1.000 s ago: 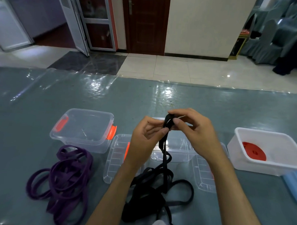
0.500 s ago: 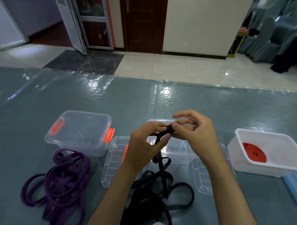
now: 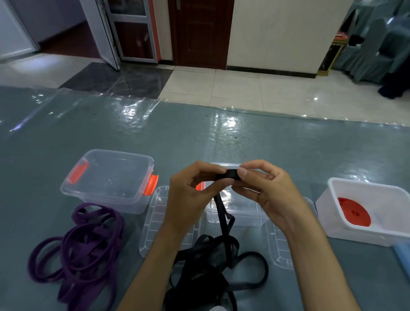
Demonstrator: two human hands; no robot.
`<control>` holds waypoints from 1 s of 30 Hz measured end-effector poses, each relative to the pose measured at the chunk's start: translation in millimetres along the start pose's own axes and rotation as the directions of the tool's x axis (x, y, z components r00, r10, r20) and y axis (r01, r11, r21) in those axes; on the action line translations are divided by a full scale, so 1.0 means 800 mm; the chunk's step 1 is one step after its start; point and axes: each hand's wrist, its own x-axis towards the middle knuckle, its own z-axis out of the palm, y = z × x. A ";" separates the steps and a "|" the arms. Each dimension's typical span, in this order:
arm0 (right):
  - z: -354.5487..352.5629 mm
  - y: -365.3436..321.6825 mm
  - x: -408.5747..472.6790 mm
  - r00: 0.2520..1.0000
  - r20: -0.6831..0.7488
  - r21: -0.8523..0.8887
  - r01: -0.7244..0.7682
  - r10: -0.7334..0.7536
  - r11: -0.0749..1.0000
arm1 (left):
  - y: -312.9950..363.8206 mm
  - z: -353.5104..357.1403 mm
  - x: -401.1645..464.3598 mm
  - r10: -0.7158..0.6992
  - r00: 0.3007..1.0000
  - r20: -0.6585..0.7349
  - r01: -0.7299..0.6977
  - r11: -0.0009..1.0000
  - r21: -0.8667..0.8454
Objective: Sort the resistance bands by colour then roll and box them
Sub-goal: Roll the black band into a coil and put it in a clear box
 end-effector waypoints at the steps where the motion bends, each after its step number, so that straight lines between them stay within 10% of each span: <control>1: 0.001 0.002 0.001 0.999 0.018 0.025 -0.033 0.032 0.999 | 0.001 0.001 0.001 0.005 1.000 -0.018 -0.006 1.000 -0.023; 17: 0.017 0.014 -0.002 1.000 -0.018 0.092 -0.020 0.022 0.996 | -0.005 0.012 0.003 -0.053 0.997 -0.048 0.047 0.992 -0.114; 30: 0.018 0.000 -0.009 0.905 -0.053 -0.168 0.409 -0.423 0.897 | 0.012 0.024 0.006 -0.167 0.985 0.035 0.171 0.960 -0.220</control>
